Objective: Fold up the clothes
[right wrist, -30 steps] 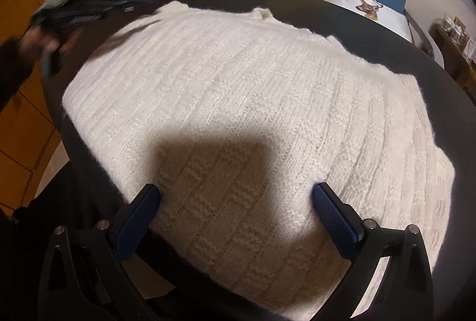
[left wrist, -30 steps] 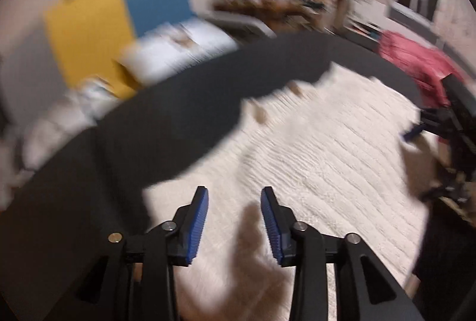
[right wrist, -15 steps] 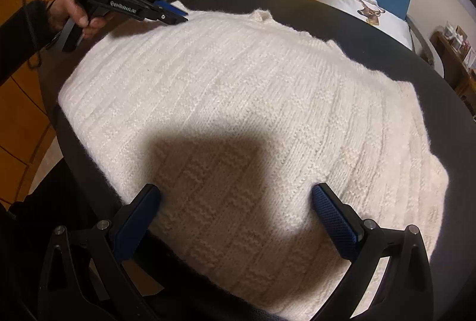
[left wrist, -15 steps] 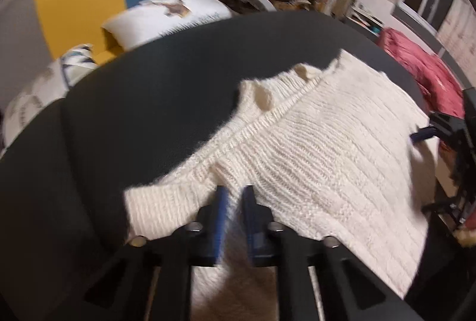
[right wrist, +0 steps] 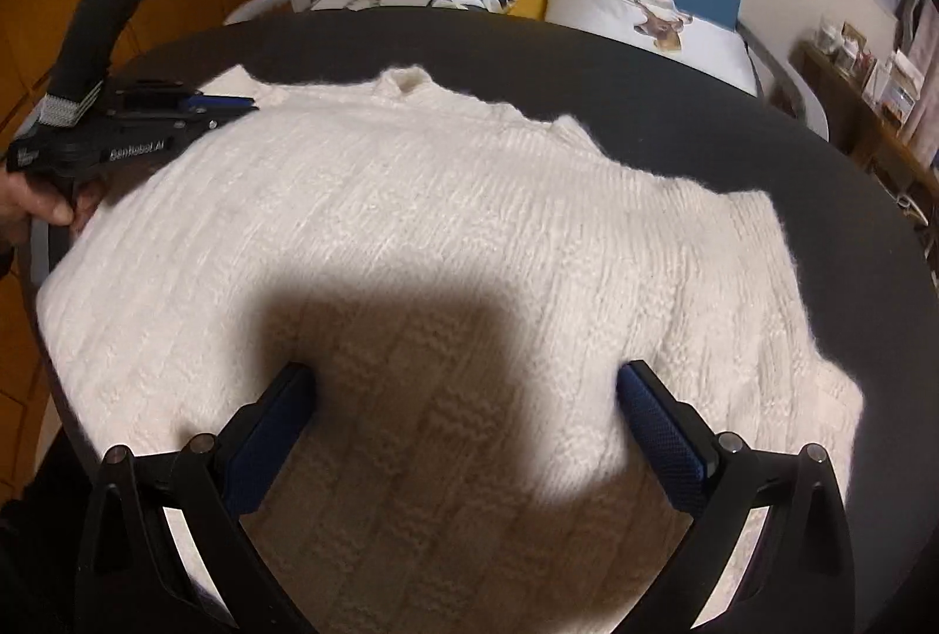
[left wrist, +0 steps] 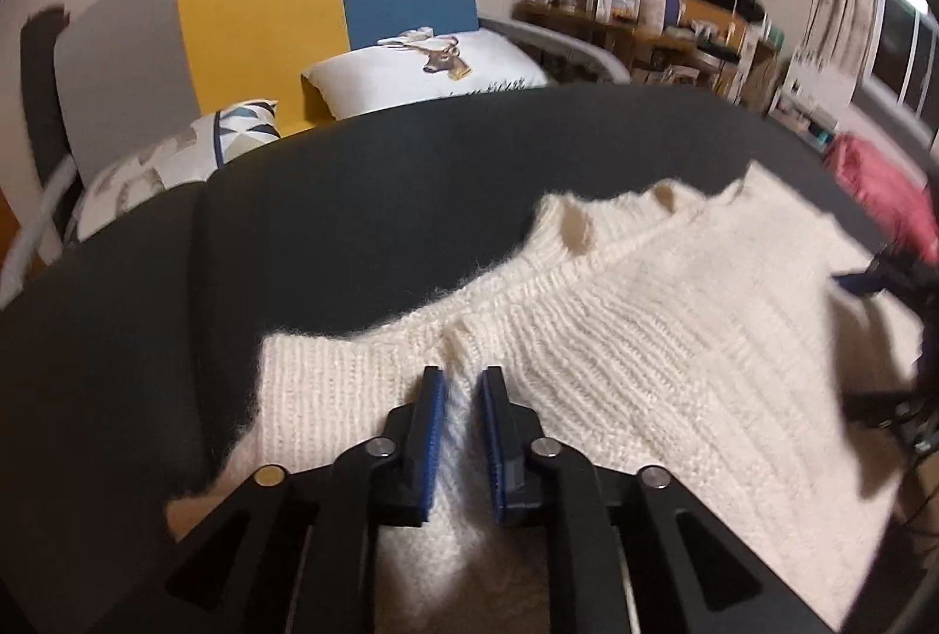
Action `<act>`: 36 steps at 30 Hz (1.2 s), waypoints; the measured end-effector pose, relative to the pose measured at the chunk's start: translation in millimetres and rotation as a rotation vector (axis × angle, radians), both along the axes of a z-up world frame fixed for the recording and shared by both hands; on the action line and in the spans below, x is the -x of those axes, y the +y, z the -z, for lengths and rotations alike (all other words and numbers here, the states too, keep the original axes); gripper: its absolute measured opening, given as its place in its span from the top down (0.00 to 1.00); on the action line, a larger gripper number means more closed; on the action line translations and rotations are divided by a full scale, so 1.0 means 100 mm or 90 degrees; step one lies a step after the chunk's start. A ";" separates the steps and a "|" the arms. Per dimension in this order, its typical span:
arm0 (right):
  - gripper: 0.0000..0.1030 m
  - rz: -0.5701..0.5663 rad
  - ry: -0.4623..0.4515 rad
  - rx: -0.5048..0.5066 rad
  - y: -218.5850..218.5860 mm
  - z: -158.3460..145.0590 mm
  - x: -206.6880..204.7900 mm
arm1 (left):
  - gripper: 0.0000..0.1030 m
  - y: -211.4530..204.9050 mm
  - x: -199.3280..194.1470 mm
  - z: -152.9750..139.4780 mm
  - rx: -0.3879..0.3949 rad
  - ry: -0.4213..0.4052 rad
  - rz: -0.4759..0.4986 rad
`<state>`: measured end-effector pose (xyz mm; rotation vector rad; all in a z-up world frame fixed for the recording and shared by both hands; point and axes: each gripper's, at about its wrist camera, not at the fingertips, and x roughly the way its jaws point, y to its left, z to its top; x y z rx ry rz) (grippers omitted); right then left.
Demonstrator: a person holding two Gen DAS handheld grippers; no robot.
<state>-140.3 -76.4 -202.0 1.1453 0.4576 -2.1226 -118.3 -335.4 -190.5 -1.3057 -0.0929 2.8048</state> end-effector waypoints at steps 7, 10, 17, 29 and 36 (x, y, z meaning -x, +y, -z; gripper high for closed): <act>0.00 0.002 0.030 0.027 0.06 0.06 -0.10 | 0.69 -0.82 -0.68 -0.14 -0.233 0.035 -0.162; 0.00 0.004 0.034 0.027 0.06 0.02 -0.08 | 0.66 -1.03 -1.05 -0.04 -0.276 0.016 -0.218; 0.00 -0.018 -0.002 0.095 -0.02 -0.32 -0.24 | 0.63 -0.95 -1.75 0.16 -0.317 -0.009 -0.244; 0.00 -0.043 0.025 -0.012 -0.49 0.03 -0.37 | 0.62 -0.42 -2.17 0.34 -0.342 -0.028 -0.147; 0.00 -0.074 0.014 -0.019 -0.31 0.04 -0.36 | 0.62 -0.40 -2.31 0.38 -0.422 0.021 -0.137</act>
